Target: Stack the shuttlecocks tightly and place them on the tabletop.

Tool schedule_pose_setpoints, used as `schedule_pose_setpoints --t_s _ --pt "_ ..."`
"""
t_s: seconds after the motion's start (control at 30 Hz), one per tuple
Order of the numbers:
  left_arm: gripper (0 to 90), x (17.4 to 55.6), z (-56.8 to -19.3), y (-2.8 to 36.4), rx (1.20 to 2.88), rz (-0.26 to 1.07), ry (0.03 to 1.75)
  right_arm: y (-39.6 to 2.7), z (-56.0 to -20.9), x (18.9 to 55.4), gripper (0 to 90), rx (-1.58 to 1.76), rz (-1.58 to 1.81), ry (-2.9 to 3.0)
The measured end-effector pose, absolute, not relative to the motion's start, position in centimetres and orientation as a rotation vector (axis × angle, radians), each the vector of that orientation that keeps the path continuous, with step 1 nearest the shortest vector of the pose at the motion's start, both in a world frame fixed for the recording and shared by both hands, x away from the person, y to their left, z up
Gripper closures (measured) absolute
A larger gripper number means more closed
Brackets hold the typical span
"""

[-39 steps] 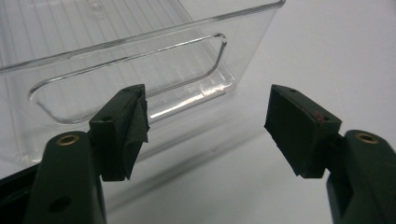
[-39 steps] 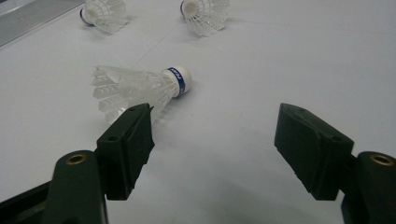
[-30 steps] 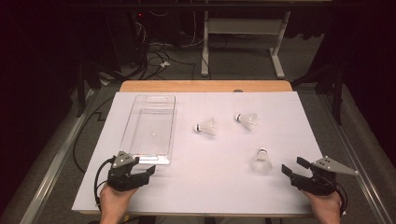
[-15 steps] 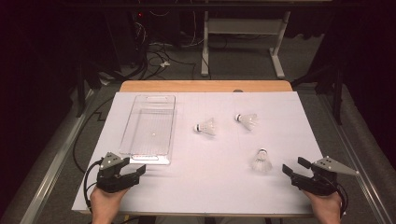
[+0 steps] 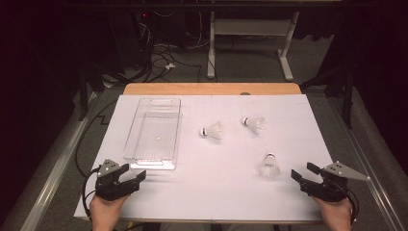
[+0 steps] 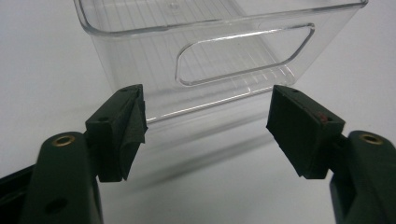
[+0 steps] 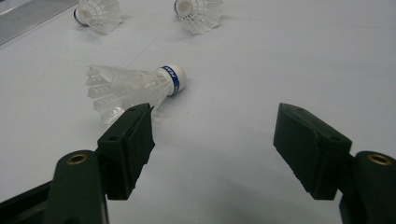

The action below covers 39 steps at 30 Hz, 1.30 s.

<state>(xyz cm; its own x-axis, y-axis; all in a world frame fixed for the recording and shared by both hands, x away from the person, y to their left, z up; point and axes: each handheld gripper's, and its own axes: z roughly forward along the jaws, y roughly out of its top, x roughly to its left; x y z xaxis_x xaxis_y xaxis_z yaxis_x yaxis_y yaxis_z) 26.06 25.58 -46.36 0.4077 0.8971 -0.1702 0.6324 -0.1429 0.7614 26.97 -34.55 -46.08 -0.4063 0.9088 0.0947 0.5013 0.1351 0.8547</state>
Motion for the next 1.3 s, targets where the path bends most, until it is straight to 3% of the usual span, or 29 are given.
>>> schedule_pose_setpoints --t_s 1.3 --pt "29.1 25.7 -46.5 25.8 1.851 0.397 1.295 -33.0 -44.4 28.5 28.7 1.296 1.283 1.955"
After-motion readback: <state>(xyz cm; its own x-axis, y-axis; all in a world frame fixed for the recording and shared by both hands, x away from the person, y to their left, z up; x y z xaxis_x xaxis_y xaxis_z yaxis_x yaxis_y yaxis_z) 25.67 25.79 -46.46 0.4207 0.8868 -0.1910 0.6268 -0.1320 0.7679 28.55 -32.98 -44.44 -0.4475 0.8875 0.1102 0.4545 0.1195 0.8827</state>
